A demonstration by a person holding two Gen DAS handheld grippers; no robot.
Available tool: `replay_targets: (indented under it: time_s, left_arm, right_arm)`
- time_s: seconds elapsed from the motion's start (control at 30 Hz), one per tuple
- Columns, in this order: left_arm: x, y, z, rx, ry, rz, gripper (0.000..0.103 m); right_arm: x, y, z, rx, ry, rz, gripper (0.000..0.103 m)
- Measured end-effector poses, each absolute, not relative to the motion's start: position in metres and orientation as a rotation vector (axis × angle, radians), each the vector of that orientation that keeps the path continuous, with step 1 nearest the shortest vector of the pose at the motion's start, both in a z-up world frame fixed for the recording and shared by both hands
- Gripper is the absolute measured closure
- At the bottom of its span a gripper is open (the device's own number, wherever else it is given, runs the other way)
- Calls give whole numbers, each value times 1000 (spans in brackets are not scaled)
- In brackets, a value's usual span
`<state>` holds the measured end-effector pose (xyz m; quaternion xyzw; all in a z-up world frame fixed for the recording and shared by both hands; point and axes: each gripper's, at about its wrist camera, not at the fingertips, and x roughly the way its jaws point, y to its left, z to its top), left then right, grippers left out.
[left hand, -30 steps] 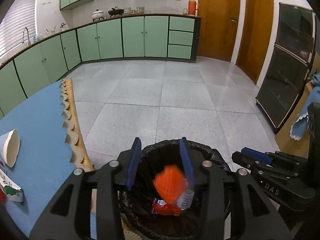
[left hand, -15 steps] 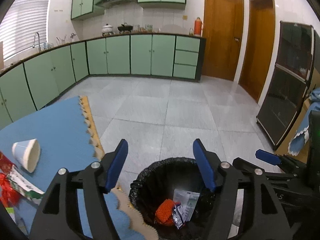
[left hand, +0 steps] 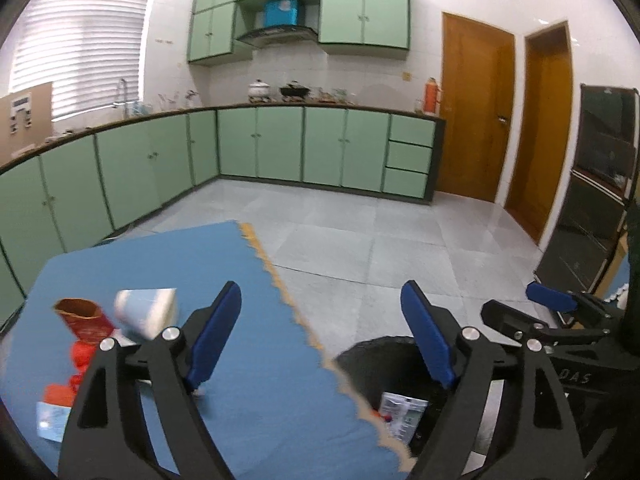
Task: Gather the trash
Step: 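Move both tools back over the remaining trash on the table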
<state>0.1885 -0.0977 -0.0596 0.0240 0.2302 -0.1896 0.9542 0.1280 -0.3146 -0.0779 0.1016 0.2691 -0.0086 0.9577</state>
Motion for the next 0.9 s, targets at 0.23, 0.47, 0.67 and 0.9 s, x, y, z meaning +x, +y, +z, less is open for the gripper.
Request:
replay_targets:
  time_s: [0.23, 0.47, 0.67, 0.9]
  left_arm:
    - [179, -37, -47, 43, 427, -258, 18]
    - [175, 36, -53, 39, 433, -81, 16]
    - [173, 97, -73, 16, 488, 55, 16]
    - [165, 143, -95, -19, 538, 122, 16]
  right_arm:
    - [135, -262, -69, 172, 524, 80, 8]
    - [154, -202, -77, 119, 528, 192, 7]
    - [168, -157, -97, 90, 538, 294, 7]
    - [187, -118, -122, 79, 570, 381, 8]
